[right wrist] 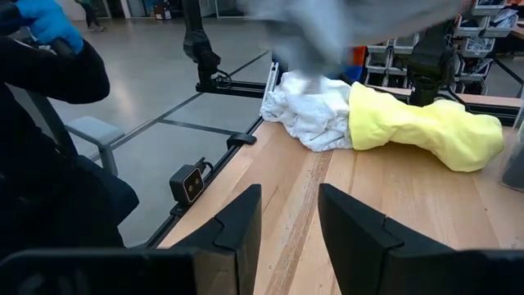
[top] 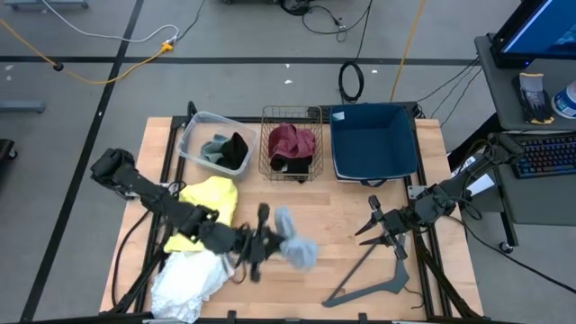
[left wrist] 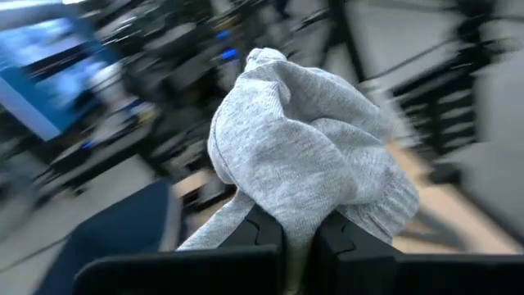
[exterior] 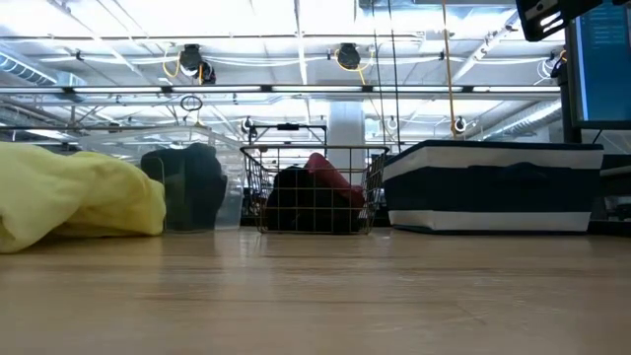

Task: Pick & Place Cloths
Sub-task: Put the gray underwear into the wire basket

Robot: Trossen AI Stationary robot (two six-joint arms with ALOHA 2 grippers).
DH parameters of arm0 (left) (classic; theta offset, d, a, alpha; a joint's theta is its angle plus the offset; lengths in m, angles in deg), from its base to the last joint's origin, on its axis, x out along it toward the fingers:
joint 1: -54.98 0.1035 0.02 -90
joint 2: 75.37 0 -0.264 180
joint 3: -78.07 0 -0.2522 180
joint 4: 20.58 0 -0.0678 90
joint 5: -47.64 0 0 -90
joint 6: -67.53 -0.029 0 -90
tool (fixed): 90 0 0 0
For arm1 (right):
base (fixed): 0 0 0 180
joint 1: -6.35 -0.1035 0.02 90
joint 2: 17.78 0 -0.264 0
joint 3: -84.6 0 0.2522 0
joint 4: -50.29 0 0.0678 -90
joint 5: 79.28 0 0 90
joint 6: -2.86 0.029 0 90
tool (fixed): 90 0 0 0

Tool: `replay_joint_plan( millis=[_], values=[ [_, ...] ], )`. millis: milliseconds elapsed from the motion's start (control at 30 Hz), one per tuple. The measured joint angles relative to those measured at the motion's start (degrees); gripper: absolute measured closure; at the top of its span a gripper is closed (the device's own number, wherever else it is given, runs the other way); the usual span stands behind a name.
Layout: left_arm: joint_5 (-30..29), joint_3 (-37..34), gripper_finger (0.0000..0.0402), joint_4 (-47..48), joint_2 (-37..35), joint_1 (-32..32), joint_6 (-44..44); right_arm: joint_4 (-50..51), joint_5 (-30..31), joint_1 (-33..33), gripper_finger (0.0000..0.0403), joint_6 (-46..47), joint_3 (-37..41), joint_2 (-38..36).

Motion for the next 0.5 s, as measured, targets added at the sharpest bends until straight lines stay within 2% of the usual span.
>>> replay_joint_plan(
  millis=[500],
  values=[
    [-7.79,0.01,0.0392,-1.32,-0.04,23.92,1.0,0.0,0.0,0.0,0.0289,0.0,0.0,0.0]
  ],
)
